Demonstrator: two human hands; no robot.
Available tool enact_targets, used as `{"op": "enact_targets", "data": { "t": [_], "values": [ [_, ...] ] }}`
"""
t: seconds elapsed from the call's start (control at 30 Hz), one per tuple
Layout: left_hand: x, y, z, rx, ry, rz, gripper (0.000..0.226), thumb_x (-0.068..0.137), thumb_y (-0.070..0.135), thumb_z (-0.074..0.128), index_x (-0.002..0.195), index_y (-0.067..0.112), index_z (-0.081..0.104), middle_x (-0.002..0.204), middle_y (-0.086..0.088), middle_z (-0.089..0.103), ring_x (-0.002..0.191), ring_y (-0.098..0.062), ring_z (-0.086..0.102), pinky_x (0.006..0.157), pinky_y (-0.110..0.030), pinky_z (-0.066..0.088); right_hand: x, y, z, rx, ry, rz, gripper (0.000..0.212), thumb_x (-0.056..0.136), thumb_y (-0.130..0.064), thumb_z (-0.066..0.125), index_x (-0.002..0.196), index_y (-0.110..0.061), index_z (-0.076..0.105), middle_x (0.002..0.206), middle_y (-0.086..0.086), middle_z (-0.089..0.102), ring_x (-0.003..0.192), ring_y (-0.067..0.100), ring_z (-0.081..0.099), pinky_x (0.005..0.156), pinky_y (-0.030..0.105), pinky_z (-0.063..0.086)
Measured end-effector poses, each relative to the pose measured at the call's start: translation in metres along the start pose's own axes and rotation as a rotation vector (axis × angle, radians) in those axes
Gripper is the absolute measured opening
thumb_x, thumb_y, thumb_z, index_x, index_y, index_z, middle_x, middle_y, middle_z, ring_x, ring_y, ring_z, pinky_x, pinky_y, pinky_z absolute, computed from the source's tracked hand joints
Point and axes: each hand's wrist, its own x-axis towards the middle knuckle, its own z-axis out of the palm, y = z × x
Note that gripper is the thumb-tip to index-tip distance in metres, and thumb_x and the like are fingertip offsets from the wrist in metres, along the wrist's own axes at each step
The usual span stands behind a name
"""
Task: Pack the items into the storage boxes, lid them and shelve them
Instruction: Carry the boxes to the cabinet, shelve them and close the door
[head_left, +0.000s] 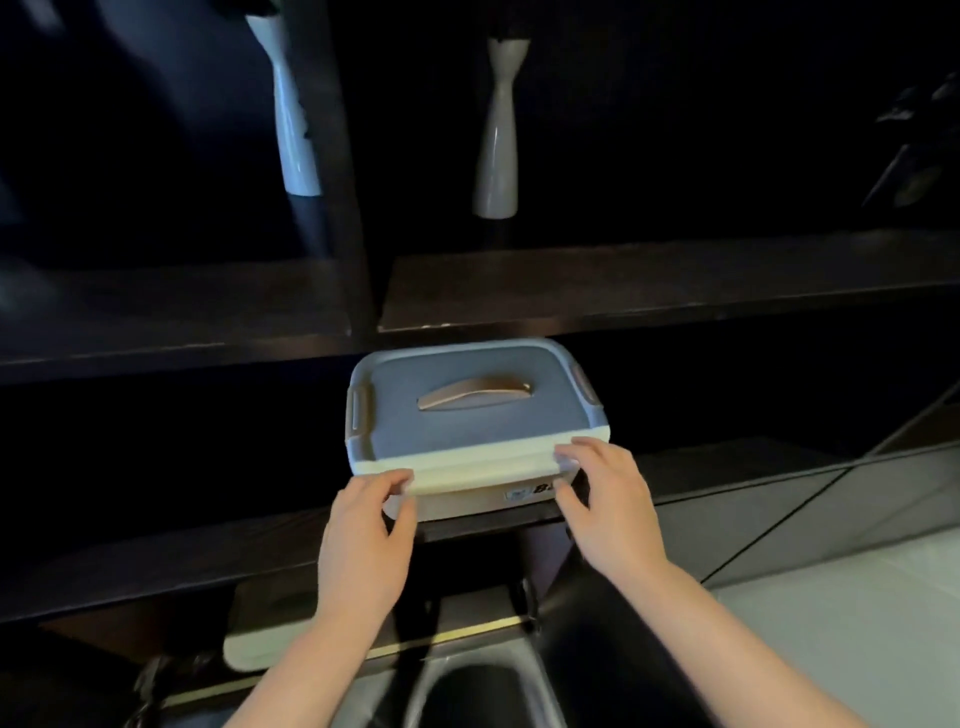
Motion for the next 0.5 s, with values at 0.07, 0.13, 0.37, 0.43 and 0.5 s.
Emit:
{"op": "enact_targets", "data": {
  "t": [0.07, 0.13, 0.37, 0.43, 0.5],
  "values": [
    [0.016, 0.003, 0.001, 0.055, 0.035, 0.011, 0.026, 0.087, 0.022, 0.061, 0.112, 0.024, 0.062, 0.103, 0.007, 0.055, 0.100, -0.012, 0.046, 0.086, -0.030, 0.043, 0.024, 0.007, 0.002, -0.026, 0.001, 0.007, 0.035, 0.091, -0.028, 0.058, 0.125, -0.024, 0.057, 0.124, -0.008, 0.054, 0.121, 0.012, 0.042, 0.100, 0.027, 0.033],
    [0.039, -0.003, 0.003, 0.142, 0.036, -0.027, 0.023, 0.085, 0.033, 0.058, 0.102, 0.020, 0.066, 0.096, -0.001, 0.057, 0.102, -0.020, 0.045, 0.086, -0.031, 0.038, 0.047, 0.012, 0.008, -0.143, -0.050, 0.038, 0.040, 0.093, -0.038, 0.053, 0.128, -0.020, 0.055, 0.118, 0.001, 0.058, 0.115, 0.020, 0.046, 0.099, 0.033, 0.035],
    [0.104, -0.031, 0.025, 0.098, -0.011, -0.150, 0.082, 0.077, 0.034, 0.073, 0.145, 0.016, 0.030, 0.152, -0.007, 0.028, 0.137, -0.030, 0.025, 0.114, -0.037, 0.023, 0.116, 0.040, 0.029, 0.058, -0.304, 0.332, 0.082, 0.088, -0.056, 0.053, 0.152, -0.031, 0.008, 0.153, 0.009, 0.029, 0.133, 0.030, 0.040, 0.105, 0.043, 0.040],
    [0.115, -0.036, 0.029, 0.107, -0.014, -0.196, 0.088, 0.076, 0.040, 0.073, 0.147, 0.015, 0.028, 0.153, -0.010, 0.026, 0.136, -0.033, 0.030, 0.113, -0.039, 0.026, 0.130, 0.048, 0.035, 0.163, -0.340, 0.388, 0.083, 0.090, -0.053, 0.053, 0.152, -0.036, 0.001, 0.159, 0.006, 0.017, 0.140, 0.032, 0.030, 0.110, 0.048, 0.033],
    [0.123, -0.041, 0.031, 0.050, -0.015, -0.261, 0.087, 0.075, 0.042, 0.073, 0.146, 0.015, 0.030, 0.150, -0.013, 0.031, 0.133, -0.033, 0.037, 0.110, -0.040, 0.031, 0.137, 0.054, 0.042, 0.310, -0.330, 0.439, 0.080, 0.092, -0.047, 0.054, 0.152, -0.033, 0.003, 0.161, 0.005, 0.011, 0.144, 0.030, 0.022, 0.115, 0.049, 0.024]
  ]
}}
